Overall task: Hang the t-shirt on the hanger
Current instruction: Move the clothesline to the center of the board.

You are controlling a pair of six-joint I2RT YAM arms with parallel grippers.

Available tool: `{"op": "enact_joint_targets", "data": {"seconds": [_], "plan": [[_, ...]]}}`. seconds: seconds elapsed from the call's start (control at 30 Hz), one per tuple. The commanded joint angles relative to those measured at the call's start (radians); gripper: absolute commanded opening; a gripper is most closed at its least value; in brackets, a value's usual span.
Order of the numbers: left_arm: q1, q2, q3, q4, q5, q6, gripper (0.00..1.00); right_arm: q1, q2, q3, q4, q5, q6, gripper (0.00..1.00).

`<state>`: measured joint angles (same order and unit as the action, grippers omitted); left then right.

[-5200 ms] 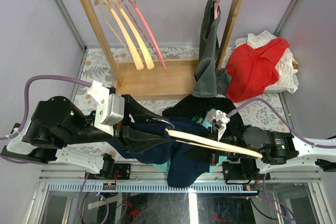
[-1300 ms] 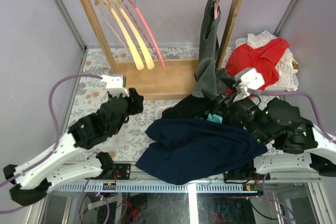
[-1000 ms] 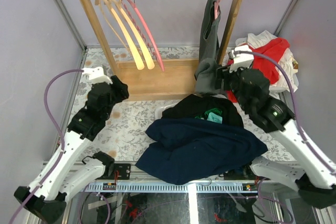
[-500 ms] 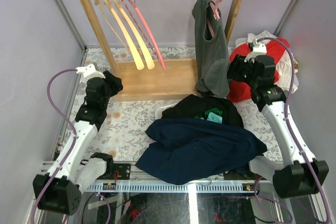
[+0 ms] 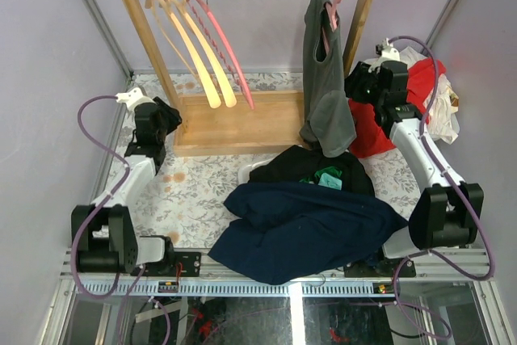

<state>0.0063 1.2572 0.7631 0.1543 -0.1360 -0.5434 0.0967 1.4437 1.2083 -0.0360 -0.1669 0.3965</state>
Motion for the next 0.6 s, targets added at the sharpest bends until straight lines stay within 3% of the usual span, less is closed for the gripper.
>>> {"op": "enact_joint_targets", "data": {"seconds": [0.0,0.57], "plan": [[0.013,0.103,0.085,0.157,0.019,-0.023,0.37,-0.024,0.074,0.101,0.114,-0.012,0.035,0.49],[0.035,0.412,0.362,0.196,0.045,0.02,0.32,-0.038,0.352,0.343,0.162,-0.073,0.07,0.47]]}}
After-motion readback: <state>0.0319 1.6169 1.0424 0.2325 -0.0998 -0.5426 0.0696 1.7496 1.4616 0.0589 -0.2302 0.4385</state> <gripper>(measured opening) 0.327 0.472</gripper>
